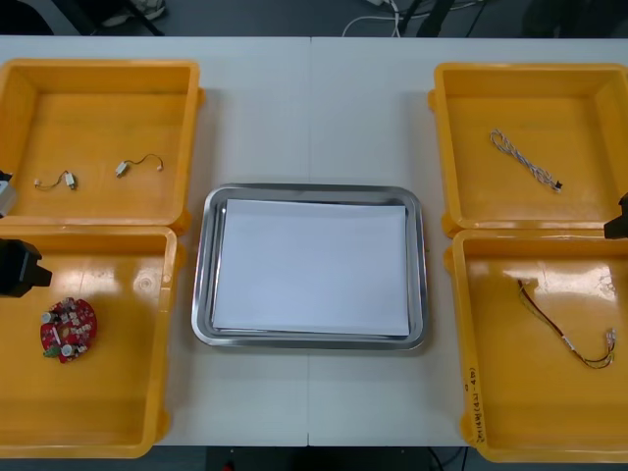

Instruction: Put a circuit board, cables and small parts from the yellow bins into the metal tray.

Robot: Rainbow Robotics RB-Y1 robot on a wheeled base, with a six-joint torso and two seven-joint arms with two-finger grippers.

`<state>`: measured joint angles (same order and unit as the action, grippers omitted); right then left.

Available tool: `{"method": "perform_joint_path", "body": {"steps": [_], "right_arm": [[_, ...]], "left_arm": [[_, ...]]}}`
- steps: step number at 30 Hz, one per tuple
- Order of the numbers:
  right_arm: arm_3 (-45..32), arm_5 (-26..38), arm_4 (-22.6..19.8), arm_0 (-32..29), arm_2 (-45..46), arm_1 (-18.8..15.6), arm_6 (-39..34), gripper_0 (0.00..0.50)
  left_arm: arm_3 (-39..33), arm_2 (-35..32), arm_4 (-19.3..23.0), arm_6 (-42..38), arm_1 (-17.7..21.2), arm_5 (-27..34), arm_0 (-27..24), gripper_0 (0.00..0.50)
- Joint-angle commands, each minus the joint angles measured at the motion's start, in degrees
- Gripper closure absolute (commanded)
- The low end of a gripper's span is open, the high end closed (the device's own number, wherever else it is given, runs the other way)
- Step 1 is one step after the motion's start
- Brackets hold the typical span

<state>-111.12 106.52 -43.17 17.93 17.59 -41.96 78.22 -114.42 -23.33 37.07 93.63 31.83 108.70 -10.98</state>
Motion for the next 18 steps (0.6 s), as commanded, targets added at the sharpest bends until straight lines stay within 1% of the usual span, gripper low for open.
{"method": "perform_joint_path", "body": {"steps": [1, 18], "right_arm": [[-1.91, -0.44, -0.16, 0.18, -0.45, 0.30, 3.08, 0.000], [-1.91, -0.44, -0.16, 0.18, -0.45, 0.30, 3.08, 0.000]], "left_arm": [[-1.16, -0.76, 0.46, 2.79, 2.44, -0.60, 0.87, 0.000], [-1.16, -0.76, 0.46, 2.79, 2.44, -0.60, 0.87, 0.000]]}}
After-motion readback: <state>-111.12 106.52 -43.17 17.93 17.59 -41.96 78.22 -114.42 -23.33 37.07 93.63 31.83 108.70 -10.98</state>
